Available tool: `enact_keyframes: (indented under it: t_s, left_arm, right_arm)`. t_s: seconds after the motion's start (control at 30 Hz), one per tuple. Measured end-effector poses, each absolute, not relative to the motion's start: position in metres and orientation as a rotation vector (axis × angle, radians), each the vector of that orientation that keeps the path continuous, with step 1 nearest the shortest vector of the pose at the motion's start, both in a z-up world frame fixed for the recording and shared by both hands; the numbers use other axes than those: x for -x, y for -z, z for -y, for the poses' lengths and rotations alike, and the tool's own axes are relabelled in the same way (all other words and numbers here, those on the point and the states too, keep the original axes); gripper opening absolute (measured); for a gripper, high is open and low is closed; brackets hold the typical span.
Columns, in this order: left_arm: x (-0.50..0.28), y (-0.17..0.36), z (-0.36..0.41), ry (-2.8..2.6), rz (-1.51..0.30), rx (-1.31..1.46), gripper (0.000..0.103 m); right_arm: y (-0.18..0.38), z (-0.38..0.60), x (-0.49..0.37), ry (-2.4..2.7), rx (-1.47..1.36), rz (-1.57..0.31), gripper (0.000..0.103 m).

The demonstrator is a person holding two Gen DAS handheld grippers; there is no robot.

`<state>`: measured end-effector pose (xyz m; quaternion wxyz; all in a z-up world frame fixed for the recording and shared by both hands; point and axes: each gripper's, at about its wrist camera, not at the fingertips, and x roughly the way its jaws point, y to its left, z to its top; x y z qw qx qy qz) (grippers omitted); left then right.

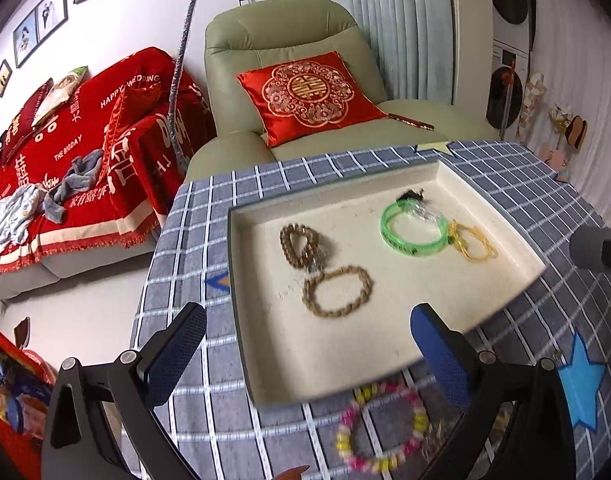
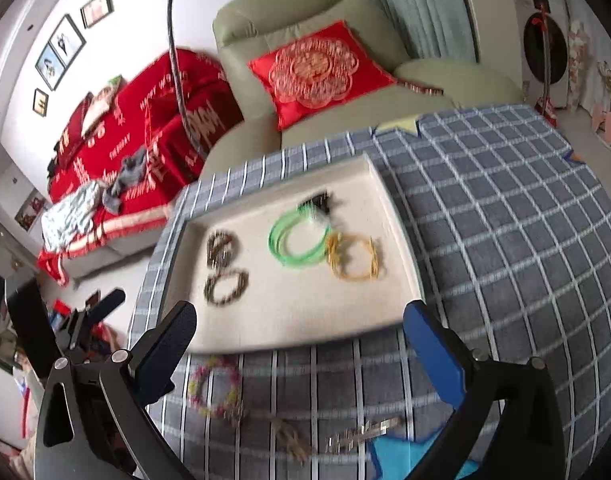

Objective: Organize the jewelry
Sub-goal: 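Withdraw both open grippers from the tray back over the remaining jewelry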

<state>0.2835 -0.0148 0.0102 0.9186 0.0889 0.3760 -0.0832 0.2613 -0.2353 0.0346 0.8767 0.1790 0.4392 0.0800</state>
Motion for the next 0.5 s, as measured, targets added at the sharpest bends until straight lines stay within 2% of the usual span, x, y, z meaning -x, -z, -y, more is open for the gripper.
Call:
enact_keyframes:
  t_s: [0.5]
  left_arm:
    - [-0.203,0.03,-0.014,0.151,-0.89,-0.1,0.103]
  right_arm:
    - [0.013,0.227,-0.176,-0.133,-0.294,-1.063,0.103]
